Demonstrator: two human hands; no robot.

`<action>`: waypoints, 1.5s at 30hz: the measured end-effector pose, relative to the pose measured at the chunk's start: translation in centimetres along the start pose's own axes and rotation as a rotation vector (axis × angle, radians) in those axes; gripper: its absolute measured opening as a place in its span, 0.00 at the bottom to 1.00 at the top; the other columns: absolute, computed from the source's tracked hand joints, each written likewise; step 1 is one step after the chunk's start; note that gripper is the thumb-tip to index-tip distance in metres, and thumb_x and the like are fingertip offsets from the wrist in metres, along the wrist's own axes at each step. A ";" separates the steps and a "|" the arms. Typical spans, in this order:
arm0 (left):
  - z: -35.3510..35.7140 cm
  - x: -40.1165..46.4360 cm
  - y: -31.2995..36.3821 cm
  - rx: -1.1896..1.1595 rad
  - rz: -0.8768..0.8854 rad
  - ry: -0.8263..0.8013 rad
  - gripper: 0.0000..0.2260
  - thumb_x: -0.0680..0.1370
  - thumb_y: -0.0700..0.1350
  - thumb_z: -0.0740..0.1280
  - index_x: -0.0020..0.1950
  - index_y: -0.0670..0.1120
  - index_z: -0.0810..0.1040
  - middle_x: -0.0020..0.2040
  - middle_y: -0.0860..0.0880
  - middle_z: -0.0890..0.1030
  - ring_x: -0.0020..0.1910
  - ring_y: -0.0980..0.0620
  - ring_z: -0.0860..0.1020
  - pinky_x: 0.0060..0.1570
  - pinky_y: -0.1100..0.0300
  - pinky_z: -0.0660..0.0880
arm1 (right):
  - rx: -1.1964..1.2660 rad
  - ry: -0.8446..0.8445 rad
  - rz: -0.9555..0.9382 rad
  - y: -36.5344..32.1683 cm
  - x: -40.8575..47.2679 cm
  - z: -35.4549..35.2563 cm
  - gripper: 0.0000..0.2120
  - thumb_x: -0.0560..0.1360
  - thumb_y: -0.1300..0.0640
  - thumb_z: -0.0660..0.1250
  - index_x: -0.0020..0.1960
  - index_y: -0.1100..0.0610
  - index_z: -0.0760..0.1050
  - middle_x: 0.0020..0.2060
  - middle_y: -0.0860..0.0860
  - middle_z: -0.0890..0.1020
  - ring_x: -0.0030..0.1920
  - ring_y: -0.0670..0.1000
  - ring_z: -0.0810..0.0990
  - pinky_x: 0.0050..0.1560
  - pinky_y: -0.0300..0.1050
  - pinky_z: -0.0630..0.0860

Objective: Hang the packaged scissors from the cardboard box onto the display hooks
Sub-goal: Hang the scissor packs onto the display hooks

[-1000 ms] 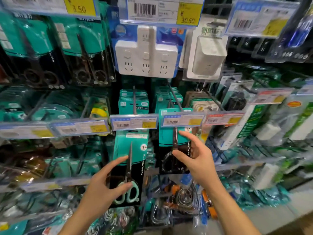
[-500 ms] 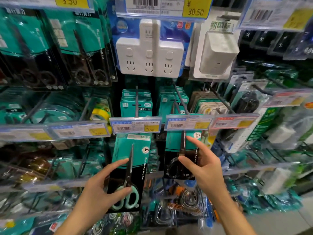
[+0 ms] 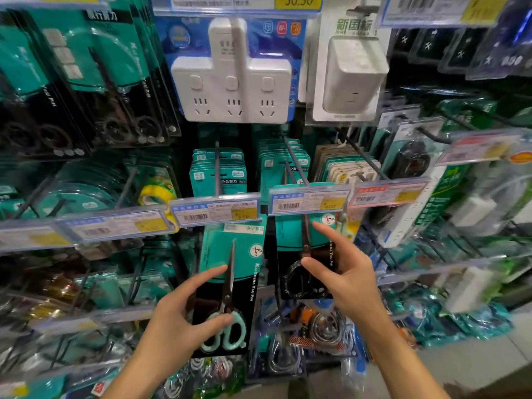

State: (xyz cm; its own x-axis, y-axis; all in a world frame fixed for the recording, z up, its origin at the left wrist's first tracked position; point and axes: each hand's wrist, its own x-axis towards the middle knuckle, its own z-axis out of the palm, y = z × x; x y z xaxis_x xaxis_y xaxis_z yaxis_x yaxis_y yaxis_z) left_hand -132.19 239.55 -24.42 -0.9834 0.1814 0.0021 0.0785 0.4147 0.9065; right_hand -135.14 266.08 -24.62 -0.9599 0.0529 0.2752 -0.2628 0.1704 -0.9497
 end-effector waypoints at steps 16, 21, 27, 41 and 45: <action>-0.6 -0.4 -0.2 0.007 -0.044 0.005 0.31 0.64 0.51 0.76 0.58 0.79 0.69 0.61 0.79 0.69 0.60 0.81 0.64 0.73 0.57 0.61 | 0.117 0.028 0.062 2.4 4.3 2.6 0.18 0.74 0.66 0.71 0.58 0.50 0.72 0.49 0.46 0.83 0.52 0.44 0.83 0.53 0.36 0.77; -0.6 -0.1 -0.7 -0.016 -0.047 -0.015 0.32 0.61 0.50 0.77 0.56 0.79 0.70 0.59 0.79 0.71 0.62 0.78 0.66 0.73 0.54 0.62 | 0.139 0.044 0.093 3.7 4.9 3.0 0.19 0.74 0.65 0.71 0.61 0.51 0.72 0.52 0.44 0.83 0.56 0.44 0.81 0.57 0.38 0.77; -0.3 -0.1 -0.4 -0.027 -0.072 -0.049 0.31 0.61 0.48 0.77 0.53 0.79 0.72 0.58 0.77 0.73 0.64 0.67 0.68 0.73 0.49 0.63 | 0.007 0.100 0.064 4.2 6.5 4.3 0.19 0.75 0.64 0.71 0.59 0.46 0.70 0.54 0.41 0.79 0.55 0.34 0.78 0.58 0.32 0.74; -0.6 -1.5 -1.5 -0.058 -0.057 -0.031 0.31 0.65 0.42 0.77 0.62 0.67 0.74 0.58 0.80 0.71 0.58 0.82 0.65 0.69 0.61 0.63 | 0.055 0.176 0.039 5.0 7.2 5.1 0.12 0.75 0.65 0.70 0.50 0.53 0.70 0.40 0.42 0.76 0.40 0.32 0.78 0.46 0.31 0.75; -0.8 -1.8 -1.7 -0.044 -0.002 -0.016 0.31 0.65 0.44 0.77 0.57 0.74 0.74 0.59 0.77 0.72 0.62 0.78 0.67 0.62 0.70 0.64 | 0.043 0.206 0.015 5.2 6.4 5.2 0.12 0.76 0.61 0.70 0.55 0.48 0.72 0.47 0.47 0.81 0.51 0.41 0.80 0.57 0.45 0.78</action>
State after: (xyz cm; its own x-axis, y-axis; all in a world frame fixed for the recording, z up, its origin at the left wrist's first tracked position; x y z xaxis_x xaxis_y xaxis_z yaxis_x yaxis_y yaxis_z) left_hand -130.67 237.74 -25.64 -0.9808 0.1949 -0.0055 0.0694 0.3753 0.9243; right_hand -143.15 262.15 -28.58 -0.9248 0.2555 0.2818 -0.2571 0.1264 -0.9581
